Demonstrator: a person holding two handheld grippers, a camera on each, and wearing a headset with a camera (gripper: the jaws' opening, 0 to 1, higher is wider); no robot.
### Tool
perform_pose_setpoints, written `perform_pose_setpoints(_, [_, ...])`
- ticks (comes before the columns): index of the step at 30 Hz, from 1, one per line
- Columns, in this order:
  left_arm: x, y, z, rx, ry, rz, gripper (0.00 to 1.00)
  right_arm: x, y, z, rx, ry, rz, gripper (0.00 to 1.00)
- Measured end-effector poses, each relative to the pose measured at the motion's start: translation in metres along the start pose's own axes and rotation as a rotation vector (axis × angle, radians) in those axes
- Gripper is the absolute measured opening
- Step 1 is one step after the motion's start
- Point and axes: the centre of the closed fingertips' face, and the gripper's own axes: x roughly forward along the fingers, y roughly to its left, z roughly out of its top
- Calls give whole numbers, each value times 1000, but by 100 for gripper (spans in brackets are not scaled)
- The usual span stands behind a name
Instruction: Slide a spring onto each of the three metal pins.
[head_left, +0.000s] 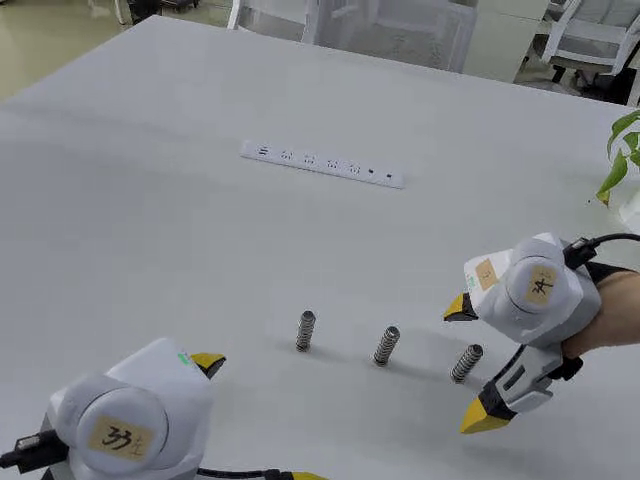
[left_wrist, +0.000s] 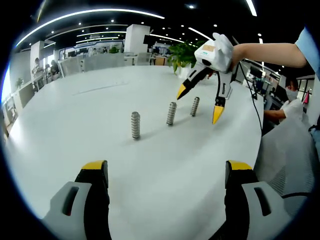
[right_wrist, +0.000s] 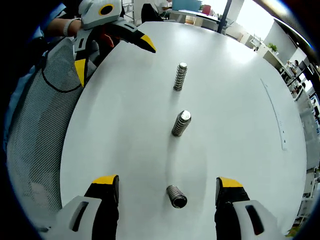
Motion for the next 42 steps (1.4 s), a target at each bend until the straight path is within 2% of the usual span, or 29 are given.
perform_pose_setpoints(4, [0,-1,3,8,-1,-7,96,-3,-1,5,69,-77,-48,85])
perform_pose_setpoints(7, [1,-1,6,14,-3,-11,96,-8,3,11,120,-144,-77,89])
perform_pose_setpoints(9, [2,-1,8,16,-5,-12,96,-12,6,13,139,-171,-90,91])
perform_pose_setpoints(14, [1,0,8,39,1,-16,96,-23,18,13,203,-233,-150,99])
perform_pose_setpoints(18, [0,0,6,54,13,-20,96,-31,31,9,293,-293,-188,99])
perform_pose_setpoints(22, [-1,1,6,58,16,-19,97,-36,45,-1,336,-307,-207,99])
perform_pose_setpoints(25, [-2,3,6,59,17,-14,97,-42,55,-8,402,-339,-232,99])
perform_pose_setpoints(32, [-6,4,9,68,11,0,97,-50,77,-20,510,-389,-272,99])
perform_pose_setpoints(34, [-7,5,9,69,9,2,97,-52,82,-23,539,-403,-297,99])
perform_pose_setpoints(42, [-11,5,6,67,15,6,97,-53,102,-35,620,-428,-317,99])
